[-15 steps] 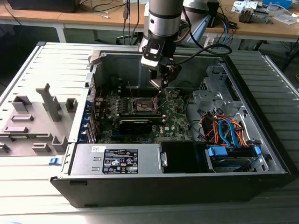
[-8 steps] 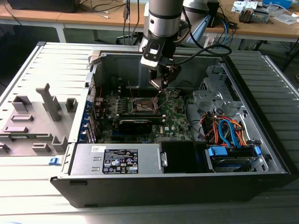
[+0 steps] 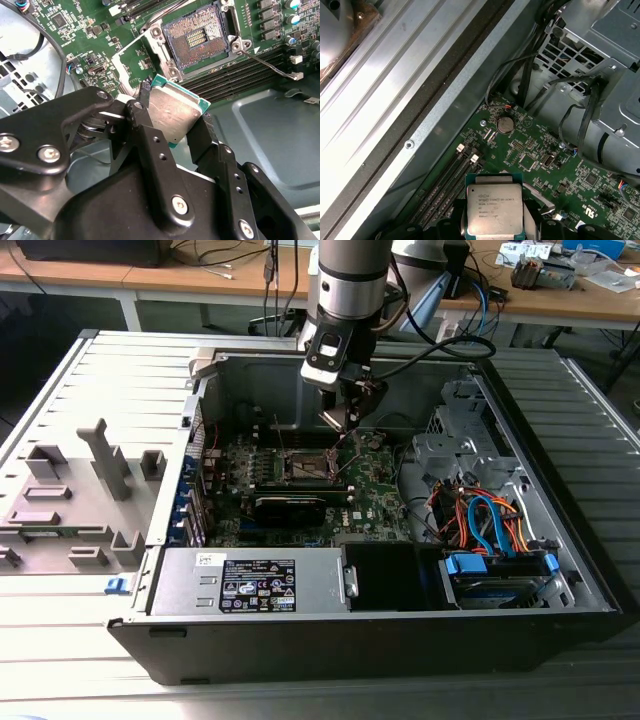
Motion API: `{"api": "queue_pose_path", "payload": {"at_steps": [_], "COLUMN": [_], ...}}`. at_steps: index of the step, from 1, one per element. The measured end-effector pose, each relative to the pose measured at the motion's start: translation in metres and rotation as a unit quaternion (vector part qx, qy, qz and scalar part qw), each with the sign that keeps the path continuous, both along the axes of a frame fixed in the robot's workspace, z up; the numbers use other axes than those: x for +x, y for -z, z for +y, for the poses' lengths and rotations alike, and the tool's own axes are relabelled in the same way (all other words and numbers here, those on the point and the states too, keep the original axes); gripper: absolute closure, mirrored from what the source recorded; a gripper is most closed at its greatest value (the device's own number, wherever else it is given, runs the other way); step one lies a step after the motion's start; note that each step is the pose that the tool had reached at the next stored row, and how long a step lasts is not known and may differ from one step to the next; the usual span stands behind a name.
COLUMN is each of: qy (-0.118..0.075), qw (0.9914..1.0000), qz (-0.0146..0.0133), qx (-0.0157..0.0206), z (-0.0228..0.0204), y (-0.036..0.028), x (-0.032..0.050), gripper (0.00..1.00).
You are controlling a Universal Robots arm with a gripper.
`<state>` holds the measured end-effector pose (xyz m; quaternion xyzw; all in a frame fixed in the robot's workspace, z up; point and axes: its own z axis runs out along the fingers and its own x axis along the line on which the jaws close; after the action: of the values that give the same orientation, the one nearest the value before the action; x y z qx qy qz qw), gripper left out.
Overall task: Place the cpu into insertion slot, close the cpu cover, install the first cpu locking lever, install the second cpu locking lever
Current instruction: 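Place the cpu into insertion slot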
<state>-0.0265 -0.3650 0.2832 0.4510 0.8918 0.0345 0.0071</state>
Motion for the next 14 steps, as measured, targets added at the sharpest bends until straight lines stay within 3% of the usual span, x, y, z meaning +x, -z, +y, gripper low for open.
{"api": "queue_pose_path", "payload": {"at_steps": [14], "qy": [0.002], "qw": [1.0], "qz": [0.0], "qx": [-0.0014], "z": [-0.0019], "y": [0.0001], "x": [0.0], "gripper": [0.45]}}
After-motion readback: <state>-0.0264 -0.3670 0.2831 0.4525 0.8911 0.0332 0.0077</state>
